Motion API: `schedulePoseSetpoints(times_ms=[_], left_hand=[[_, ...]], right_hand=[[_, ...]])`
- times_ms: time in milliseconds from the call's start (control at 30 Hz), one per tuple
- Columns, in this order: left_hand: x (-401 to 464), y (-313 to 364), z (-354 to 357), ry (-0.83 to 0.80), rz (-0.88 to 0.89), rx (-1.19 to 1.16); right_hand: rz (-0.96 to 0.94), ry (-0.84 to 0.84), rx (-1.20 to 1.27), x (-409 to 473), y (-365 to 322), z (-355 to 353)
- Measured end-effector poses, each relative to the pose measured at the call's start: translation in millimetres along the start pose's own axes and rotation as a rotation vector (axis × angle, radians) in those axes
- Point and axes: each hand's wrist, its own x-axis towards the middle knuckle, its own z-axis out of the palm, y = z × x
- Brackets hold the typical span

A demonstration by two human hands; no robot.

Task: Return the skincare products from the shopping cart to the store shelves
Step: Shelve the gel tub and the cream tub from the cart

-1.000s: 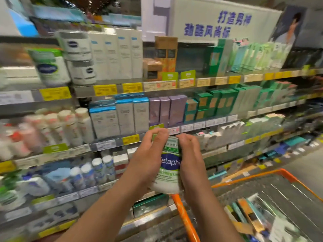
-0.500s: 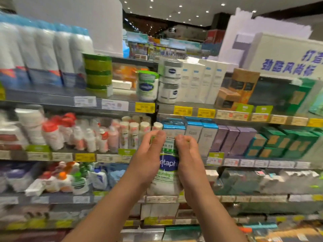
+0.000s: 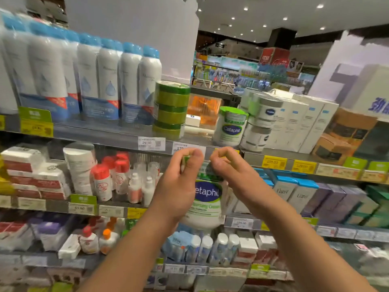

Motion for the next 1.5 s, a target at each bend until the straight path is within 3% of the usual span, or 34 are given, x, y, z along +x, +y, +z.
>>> schedulePoseSetpoints(times_ms=[167,267,433,600,1000,1500], left_hand=[[27,6,-4,-0.008,0.084,0.036],[48,12,-1,0.002,0.152,0.032],[87,24,8,0.035,0.255,0.01],[124,35,8,0.14,0.343,0.165],[157,13,-12,0.252,0.326,0.213],[156,-3,-17,0.167,0.245,0.323]], right_hand=[[0.012,-0.219,-0.216,42,-22,-22],[-0.048,-0.259,-0.276,67,-35,-34],[-0.216,-0.222,-0.47,112,-63,-56],[-0.328,-0.158,-0.652,149,-83,-80],[-0.313,-0.158,-0.746,210,-70,-97],[-0.232,-0.084,-0.992,222,-49,-91]])
